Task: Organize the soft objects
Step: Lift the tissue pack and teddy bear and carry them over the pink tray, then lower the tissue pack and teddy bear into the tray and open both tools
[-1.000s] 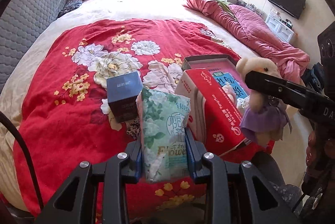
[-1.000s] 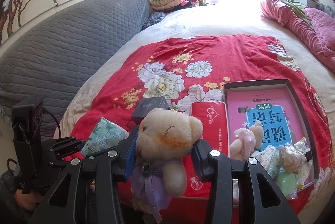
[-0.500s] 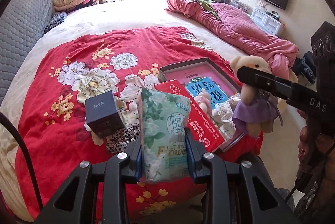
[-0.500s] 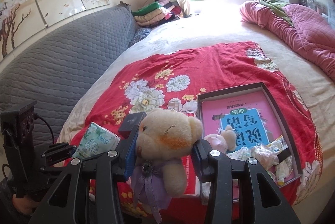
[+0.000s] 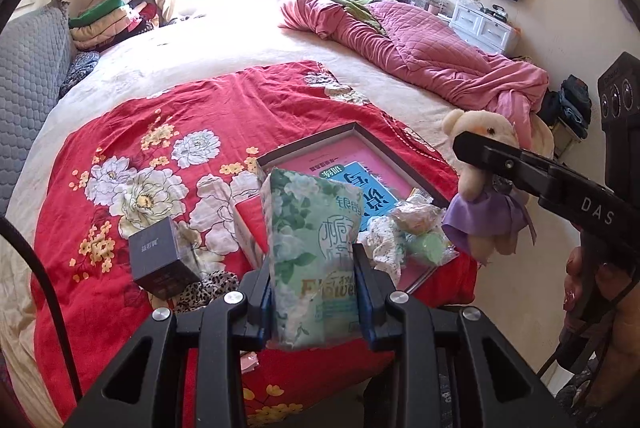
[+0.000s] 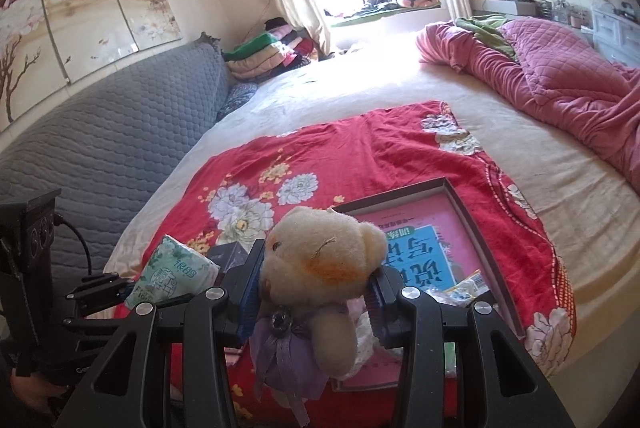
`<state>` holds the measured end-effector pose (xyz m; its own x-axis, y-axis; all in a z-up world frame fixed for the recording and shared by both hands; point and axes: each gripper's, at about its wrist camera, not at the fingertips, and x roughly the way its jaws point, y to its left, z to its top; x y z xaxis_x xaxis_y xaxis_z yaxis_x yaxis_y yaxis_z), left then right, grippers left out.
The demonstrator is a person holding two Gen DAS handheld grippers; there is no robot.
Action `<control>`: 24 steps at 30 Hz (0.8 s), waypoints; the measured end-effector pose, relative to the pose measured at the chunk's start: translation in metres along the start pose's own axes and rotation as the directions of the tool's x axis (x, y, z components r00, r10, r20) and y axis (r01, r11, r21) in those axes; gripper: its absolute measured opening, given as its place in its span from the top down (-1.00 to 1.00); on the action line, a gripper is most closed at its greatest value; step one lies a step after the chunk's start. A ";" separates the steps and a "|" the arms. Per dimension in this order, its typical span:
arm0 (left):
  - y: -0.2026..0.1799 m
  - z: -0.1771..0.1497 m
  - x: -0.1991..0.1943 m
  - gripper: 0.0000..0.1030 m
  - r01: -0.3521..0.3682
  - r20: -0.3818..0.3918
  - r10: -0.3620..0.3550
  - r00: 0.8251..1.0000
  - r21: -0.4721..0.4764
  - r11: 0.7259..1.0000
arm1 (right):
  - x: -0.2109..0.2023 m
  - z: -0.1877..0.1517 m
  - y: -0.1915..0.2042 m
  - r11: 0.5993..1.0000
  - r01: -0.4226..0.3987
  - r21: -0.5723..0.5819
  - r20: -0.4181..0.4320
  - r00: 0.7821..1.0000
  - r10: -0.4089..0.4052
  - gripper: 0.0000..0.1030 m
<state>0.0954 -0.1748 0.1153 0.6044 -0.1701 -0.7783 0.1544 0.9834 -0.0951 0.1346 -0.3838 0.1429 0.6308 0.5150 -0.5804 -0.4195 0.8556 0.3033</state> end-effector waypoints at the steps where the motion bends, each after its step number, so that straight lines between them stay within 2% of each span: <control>1: -0.004 0.003 0.002 0.35 0.001 -0.002 -0.001 1.000 0.011 1.000 | -0.004 0.001 -0.006 1.000 -0.006 0.013 0.010 1.000 0.006 0.12; 9: -0.030 0.020 0.019 0.35 0.059 -0.024 -0.058 0.998 0.036 0.998 | -0.040 0.010 -0.044 0.996 0.060 0.061 0.070 0.996 -0.064 0.12; 14: -0.041 0.025 0.032 0.35 0.066 -0.040 -0.064 0.997 0.063 0.996 | -0.056 0.012 -0.059 0.992 0.093 0.090 0.107 0.989 -0.102 0.12; 24: -0.061 0.028 0.067 0.35 0.089 -0.075 -0.082 0.994 0.098 0.991 | -0.042 0.004 -0.067 0.986 0.140 0.086 0.096 0.984 -0.148 0.12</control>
<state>0.1486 -0.2479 0.0861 0.5291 -0.2452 -0.8124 0.2841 0.9533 -0.1028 0.1388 -0.4631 0.1500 0.7454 0.3855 -0.5439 -0.2694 0.9204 0.2833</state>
